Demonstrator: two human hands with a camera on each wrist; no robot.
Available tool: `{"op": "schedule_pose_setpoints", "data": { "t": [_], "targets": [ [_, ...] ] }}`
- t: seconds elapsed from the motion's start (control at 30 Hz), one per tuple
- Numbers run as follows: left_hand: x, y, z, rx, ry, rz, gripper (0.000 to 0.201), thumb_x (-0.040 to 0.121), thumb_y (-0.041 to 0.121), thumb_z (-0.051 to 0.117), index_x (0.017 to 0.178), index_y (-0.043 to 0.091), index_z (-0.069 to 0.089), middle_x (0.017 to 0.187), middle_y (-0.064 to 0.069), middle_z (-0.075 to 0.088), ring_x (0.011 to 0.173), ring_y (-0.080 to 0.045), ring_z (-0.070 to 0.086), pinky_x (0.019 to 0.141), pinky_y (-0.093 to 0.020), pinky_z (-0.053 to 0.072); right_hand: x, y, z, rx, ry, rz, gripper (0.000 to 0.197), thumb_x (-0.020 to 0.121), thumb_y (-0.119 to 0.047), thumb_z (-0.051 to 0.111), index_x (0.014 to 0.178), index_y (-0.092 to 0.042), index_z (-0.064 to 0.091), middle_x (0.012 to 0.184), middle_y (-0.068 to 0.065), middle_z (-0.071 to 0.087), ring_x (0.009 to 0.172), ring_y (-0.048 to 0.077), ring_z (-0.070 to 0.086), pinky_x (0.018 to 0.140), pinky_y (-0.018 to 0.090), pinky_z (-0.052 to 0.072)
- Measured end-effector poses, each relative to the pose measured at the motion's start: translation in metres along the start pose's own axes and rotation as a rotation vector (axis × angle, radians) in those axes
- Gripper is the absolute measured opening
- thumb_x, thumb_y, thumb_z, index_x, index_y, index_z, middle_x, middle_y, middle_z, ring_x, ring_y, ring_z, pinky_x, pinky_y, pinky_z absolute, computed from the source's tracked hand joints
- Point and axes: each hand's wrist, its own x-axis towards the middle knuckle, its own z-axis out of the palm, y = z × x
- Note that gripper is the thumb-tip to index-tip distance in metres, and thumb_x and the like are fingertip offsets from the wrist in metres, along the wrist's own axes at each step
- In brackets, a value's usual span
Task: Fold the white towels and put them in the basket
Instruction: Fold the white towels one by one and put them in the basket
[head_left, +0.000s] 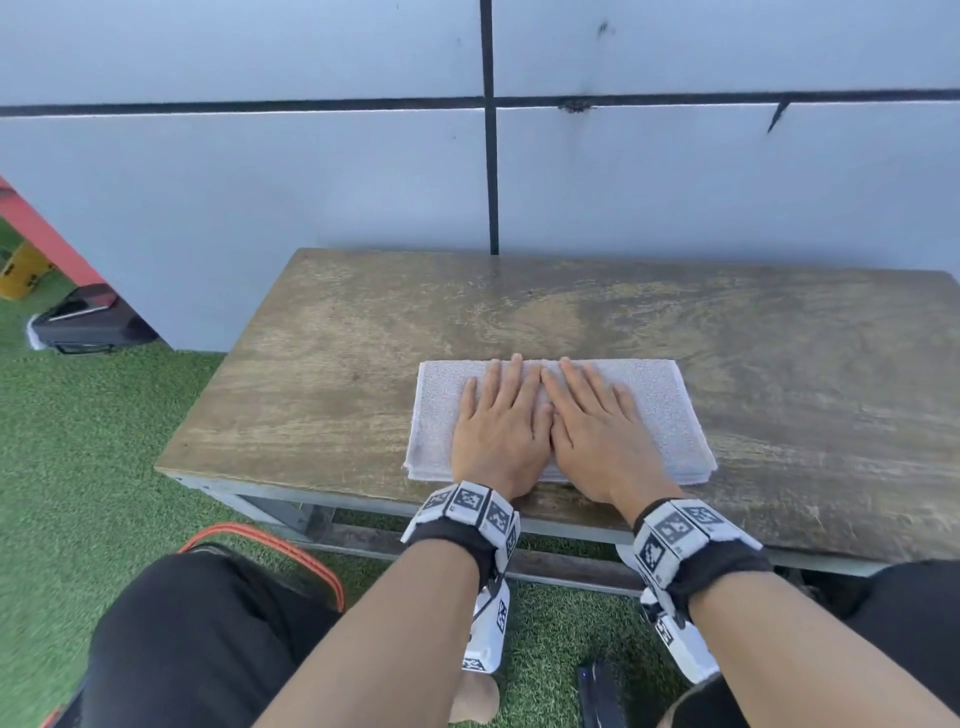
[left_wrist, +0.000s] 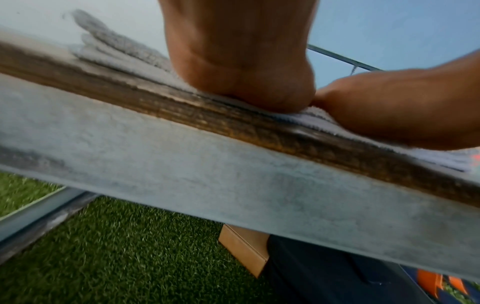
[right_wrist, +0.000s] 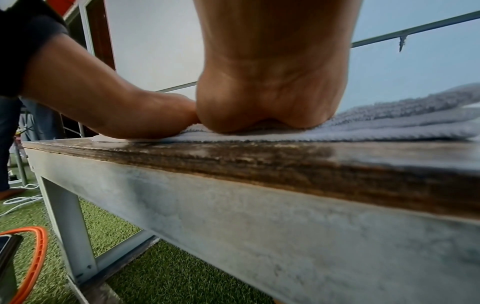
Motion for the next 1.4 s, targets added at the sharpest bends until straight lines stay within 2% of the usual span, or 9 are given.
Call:
{"op": "schedule_pose_setpoints", "data": {
  "t": [0.43, 0.8, 0.97, 1.3, 1.4],
  "targets": [
    [-0.003, -0.004, -0.002, -0.034, 0.000, -0.008, 0.059, 0.104, 0.048, 0.017, 0.160, 0.030, 0.006, 0.168, 0.004, -0.002, 0.154, -0.017, -0.006, 0.125, -0.042, -0.004, -0.012, 0.003, 0.002, 0.002, 0.053, 0.102, 0.058, 0.103, -0.050, 0.010, 0.158, -0.035, 0.001, 0.166, -0.006, -0.009, 0.153, 0.016, -0.011, 0.123, 0.046, -0.004],
    [-0.012, -0.022, -0.006, 0.023, 0.010, -0.080, 0.071, 0.098, 0.066, 0.017, 0.159, 0.033, 0.002, 0.168, 0.003, -0.005, 0.154, -0.016, -0.009, 0.125, -0.040, -0.005, -0.013, 0.006, -0.002, 0.007, 0.018, 0.164, 0.063, 0.098, -0.062, 0.012, 0.156, -0.043, -0.002, 0.166, -0.008, -0.014, 0.152, 0.015, -0.016, 0.122, 0.048, -0.008],
    [-0.020, -0.033, -0.011, 0.037, -0.011, -0.098, 0.074, 0.097, 0.067, 0.015, 0.159, 0.032, -0.001, 0.168, 0.002, -0.006, 0.154, -0.015, -0.011, 0.125, -0.039, -0.005, -0.018, 0.016, -0.006, -0.002, 0.002, 0.252, 0.077, 0.090, -0.076, 0.011, 0.156, -0.041, -0.005, 0.165, -0.007, -0.016, 0.151, 0.015, -0.019, 0.122, 0.047, -0.008],
    [-0.038, -0.046, -0.024, 0.038, -0.079, -0.149, 0.078, 0.096, 0.070, 0.014, 0.159, 0.030, -0.006, 0.167, 0.003, -0.013, 0.153, -0.014, -0.014, 0.125, -0.042, -0.004, -0.030, 0.029, -0.010, 0.006, 0.008, 0.355, 0.087, 0.089, -0.079, 0.011, 0.158, -0.029, -0.006, 0.166, 0.001, -0.016, 0.152, 0.017, -0.016, 0.123, 0.048, -0.001],
    [-0.042, -0.044, -0.025, 0.044, -0.101, -0.177, 0.078, 0.096, 0.070, 0.014, 0.159, 0.029, -0.008, 0.166, 0.002, -0.015, 0.153, -0.015, -0.015, 0.125, -0.043, -0.006, -0.029, 0.028, -0.015, 0.029, -0.051, 0.369, 0.088, 0.089, -0.079, 0.011, 0.158, -0.028, -0.009, 0.165, 0.002, -0.020, 0.152, 0.018, -0.017, 0.123, 0.049, -0.002]
  ]
}}
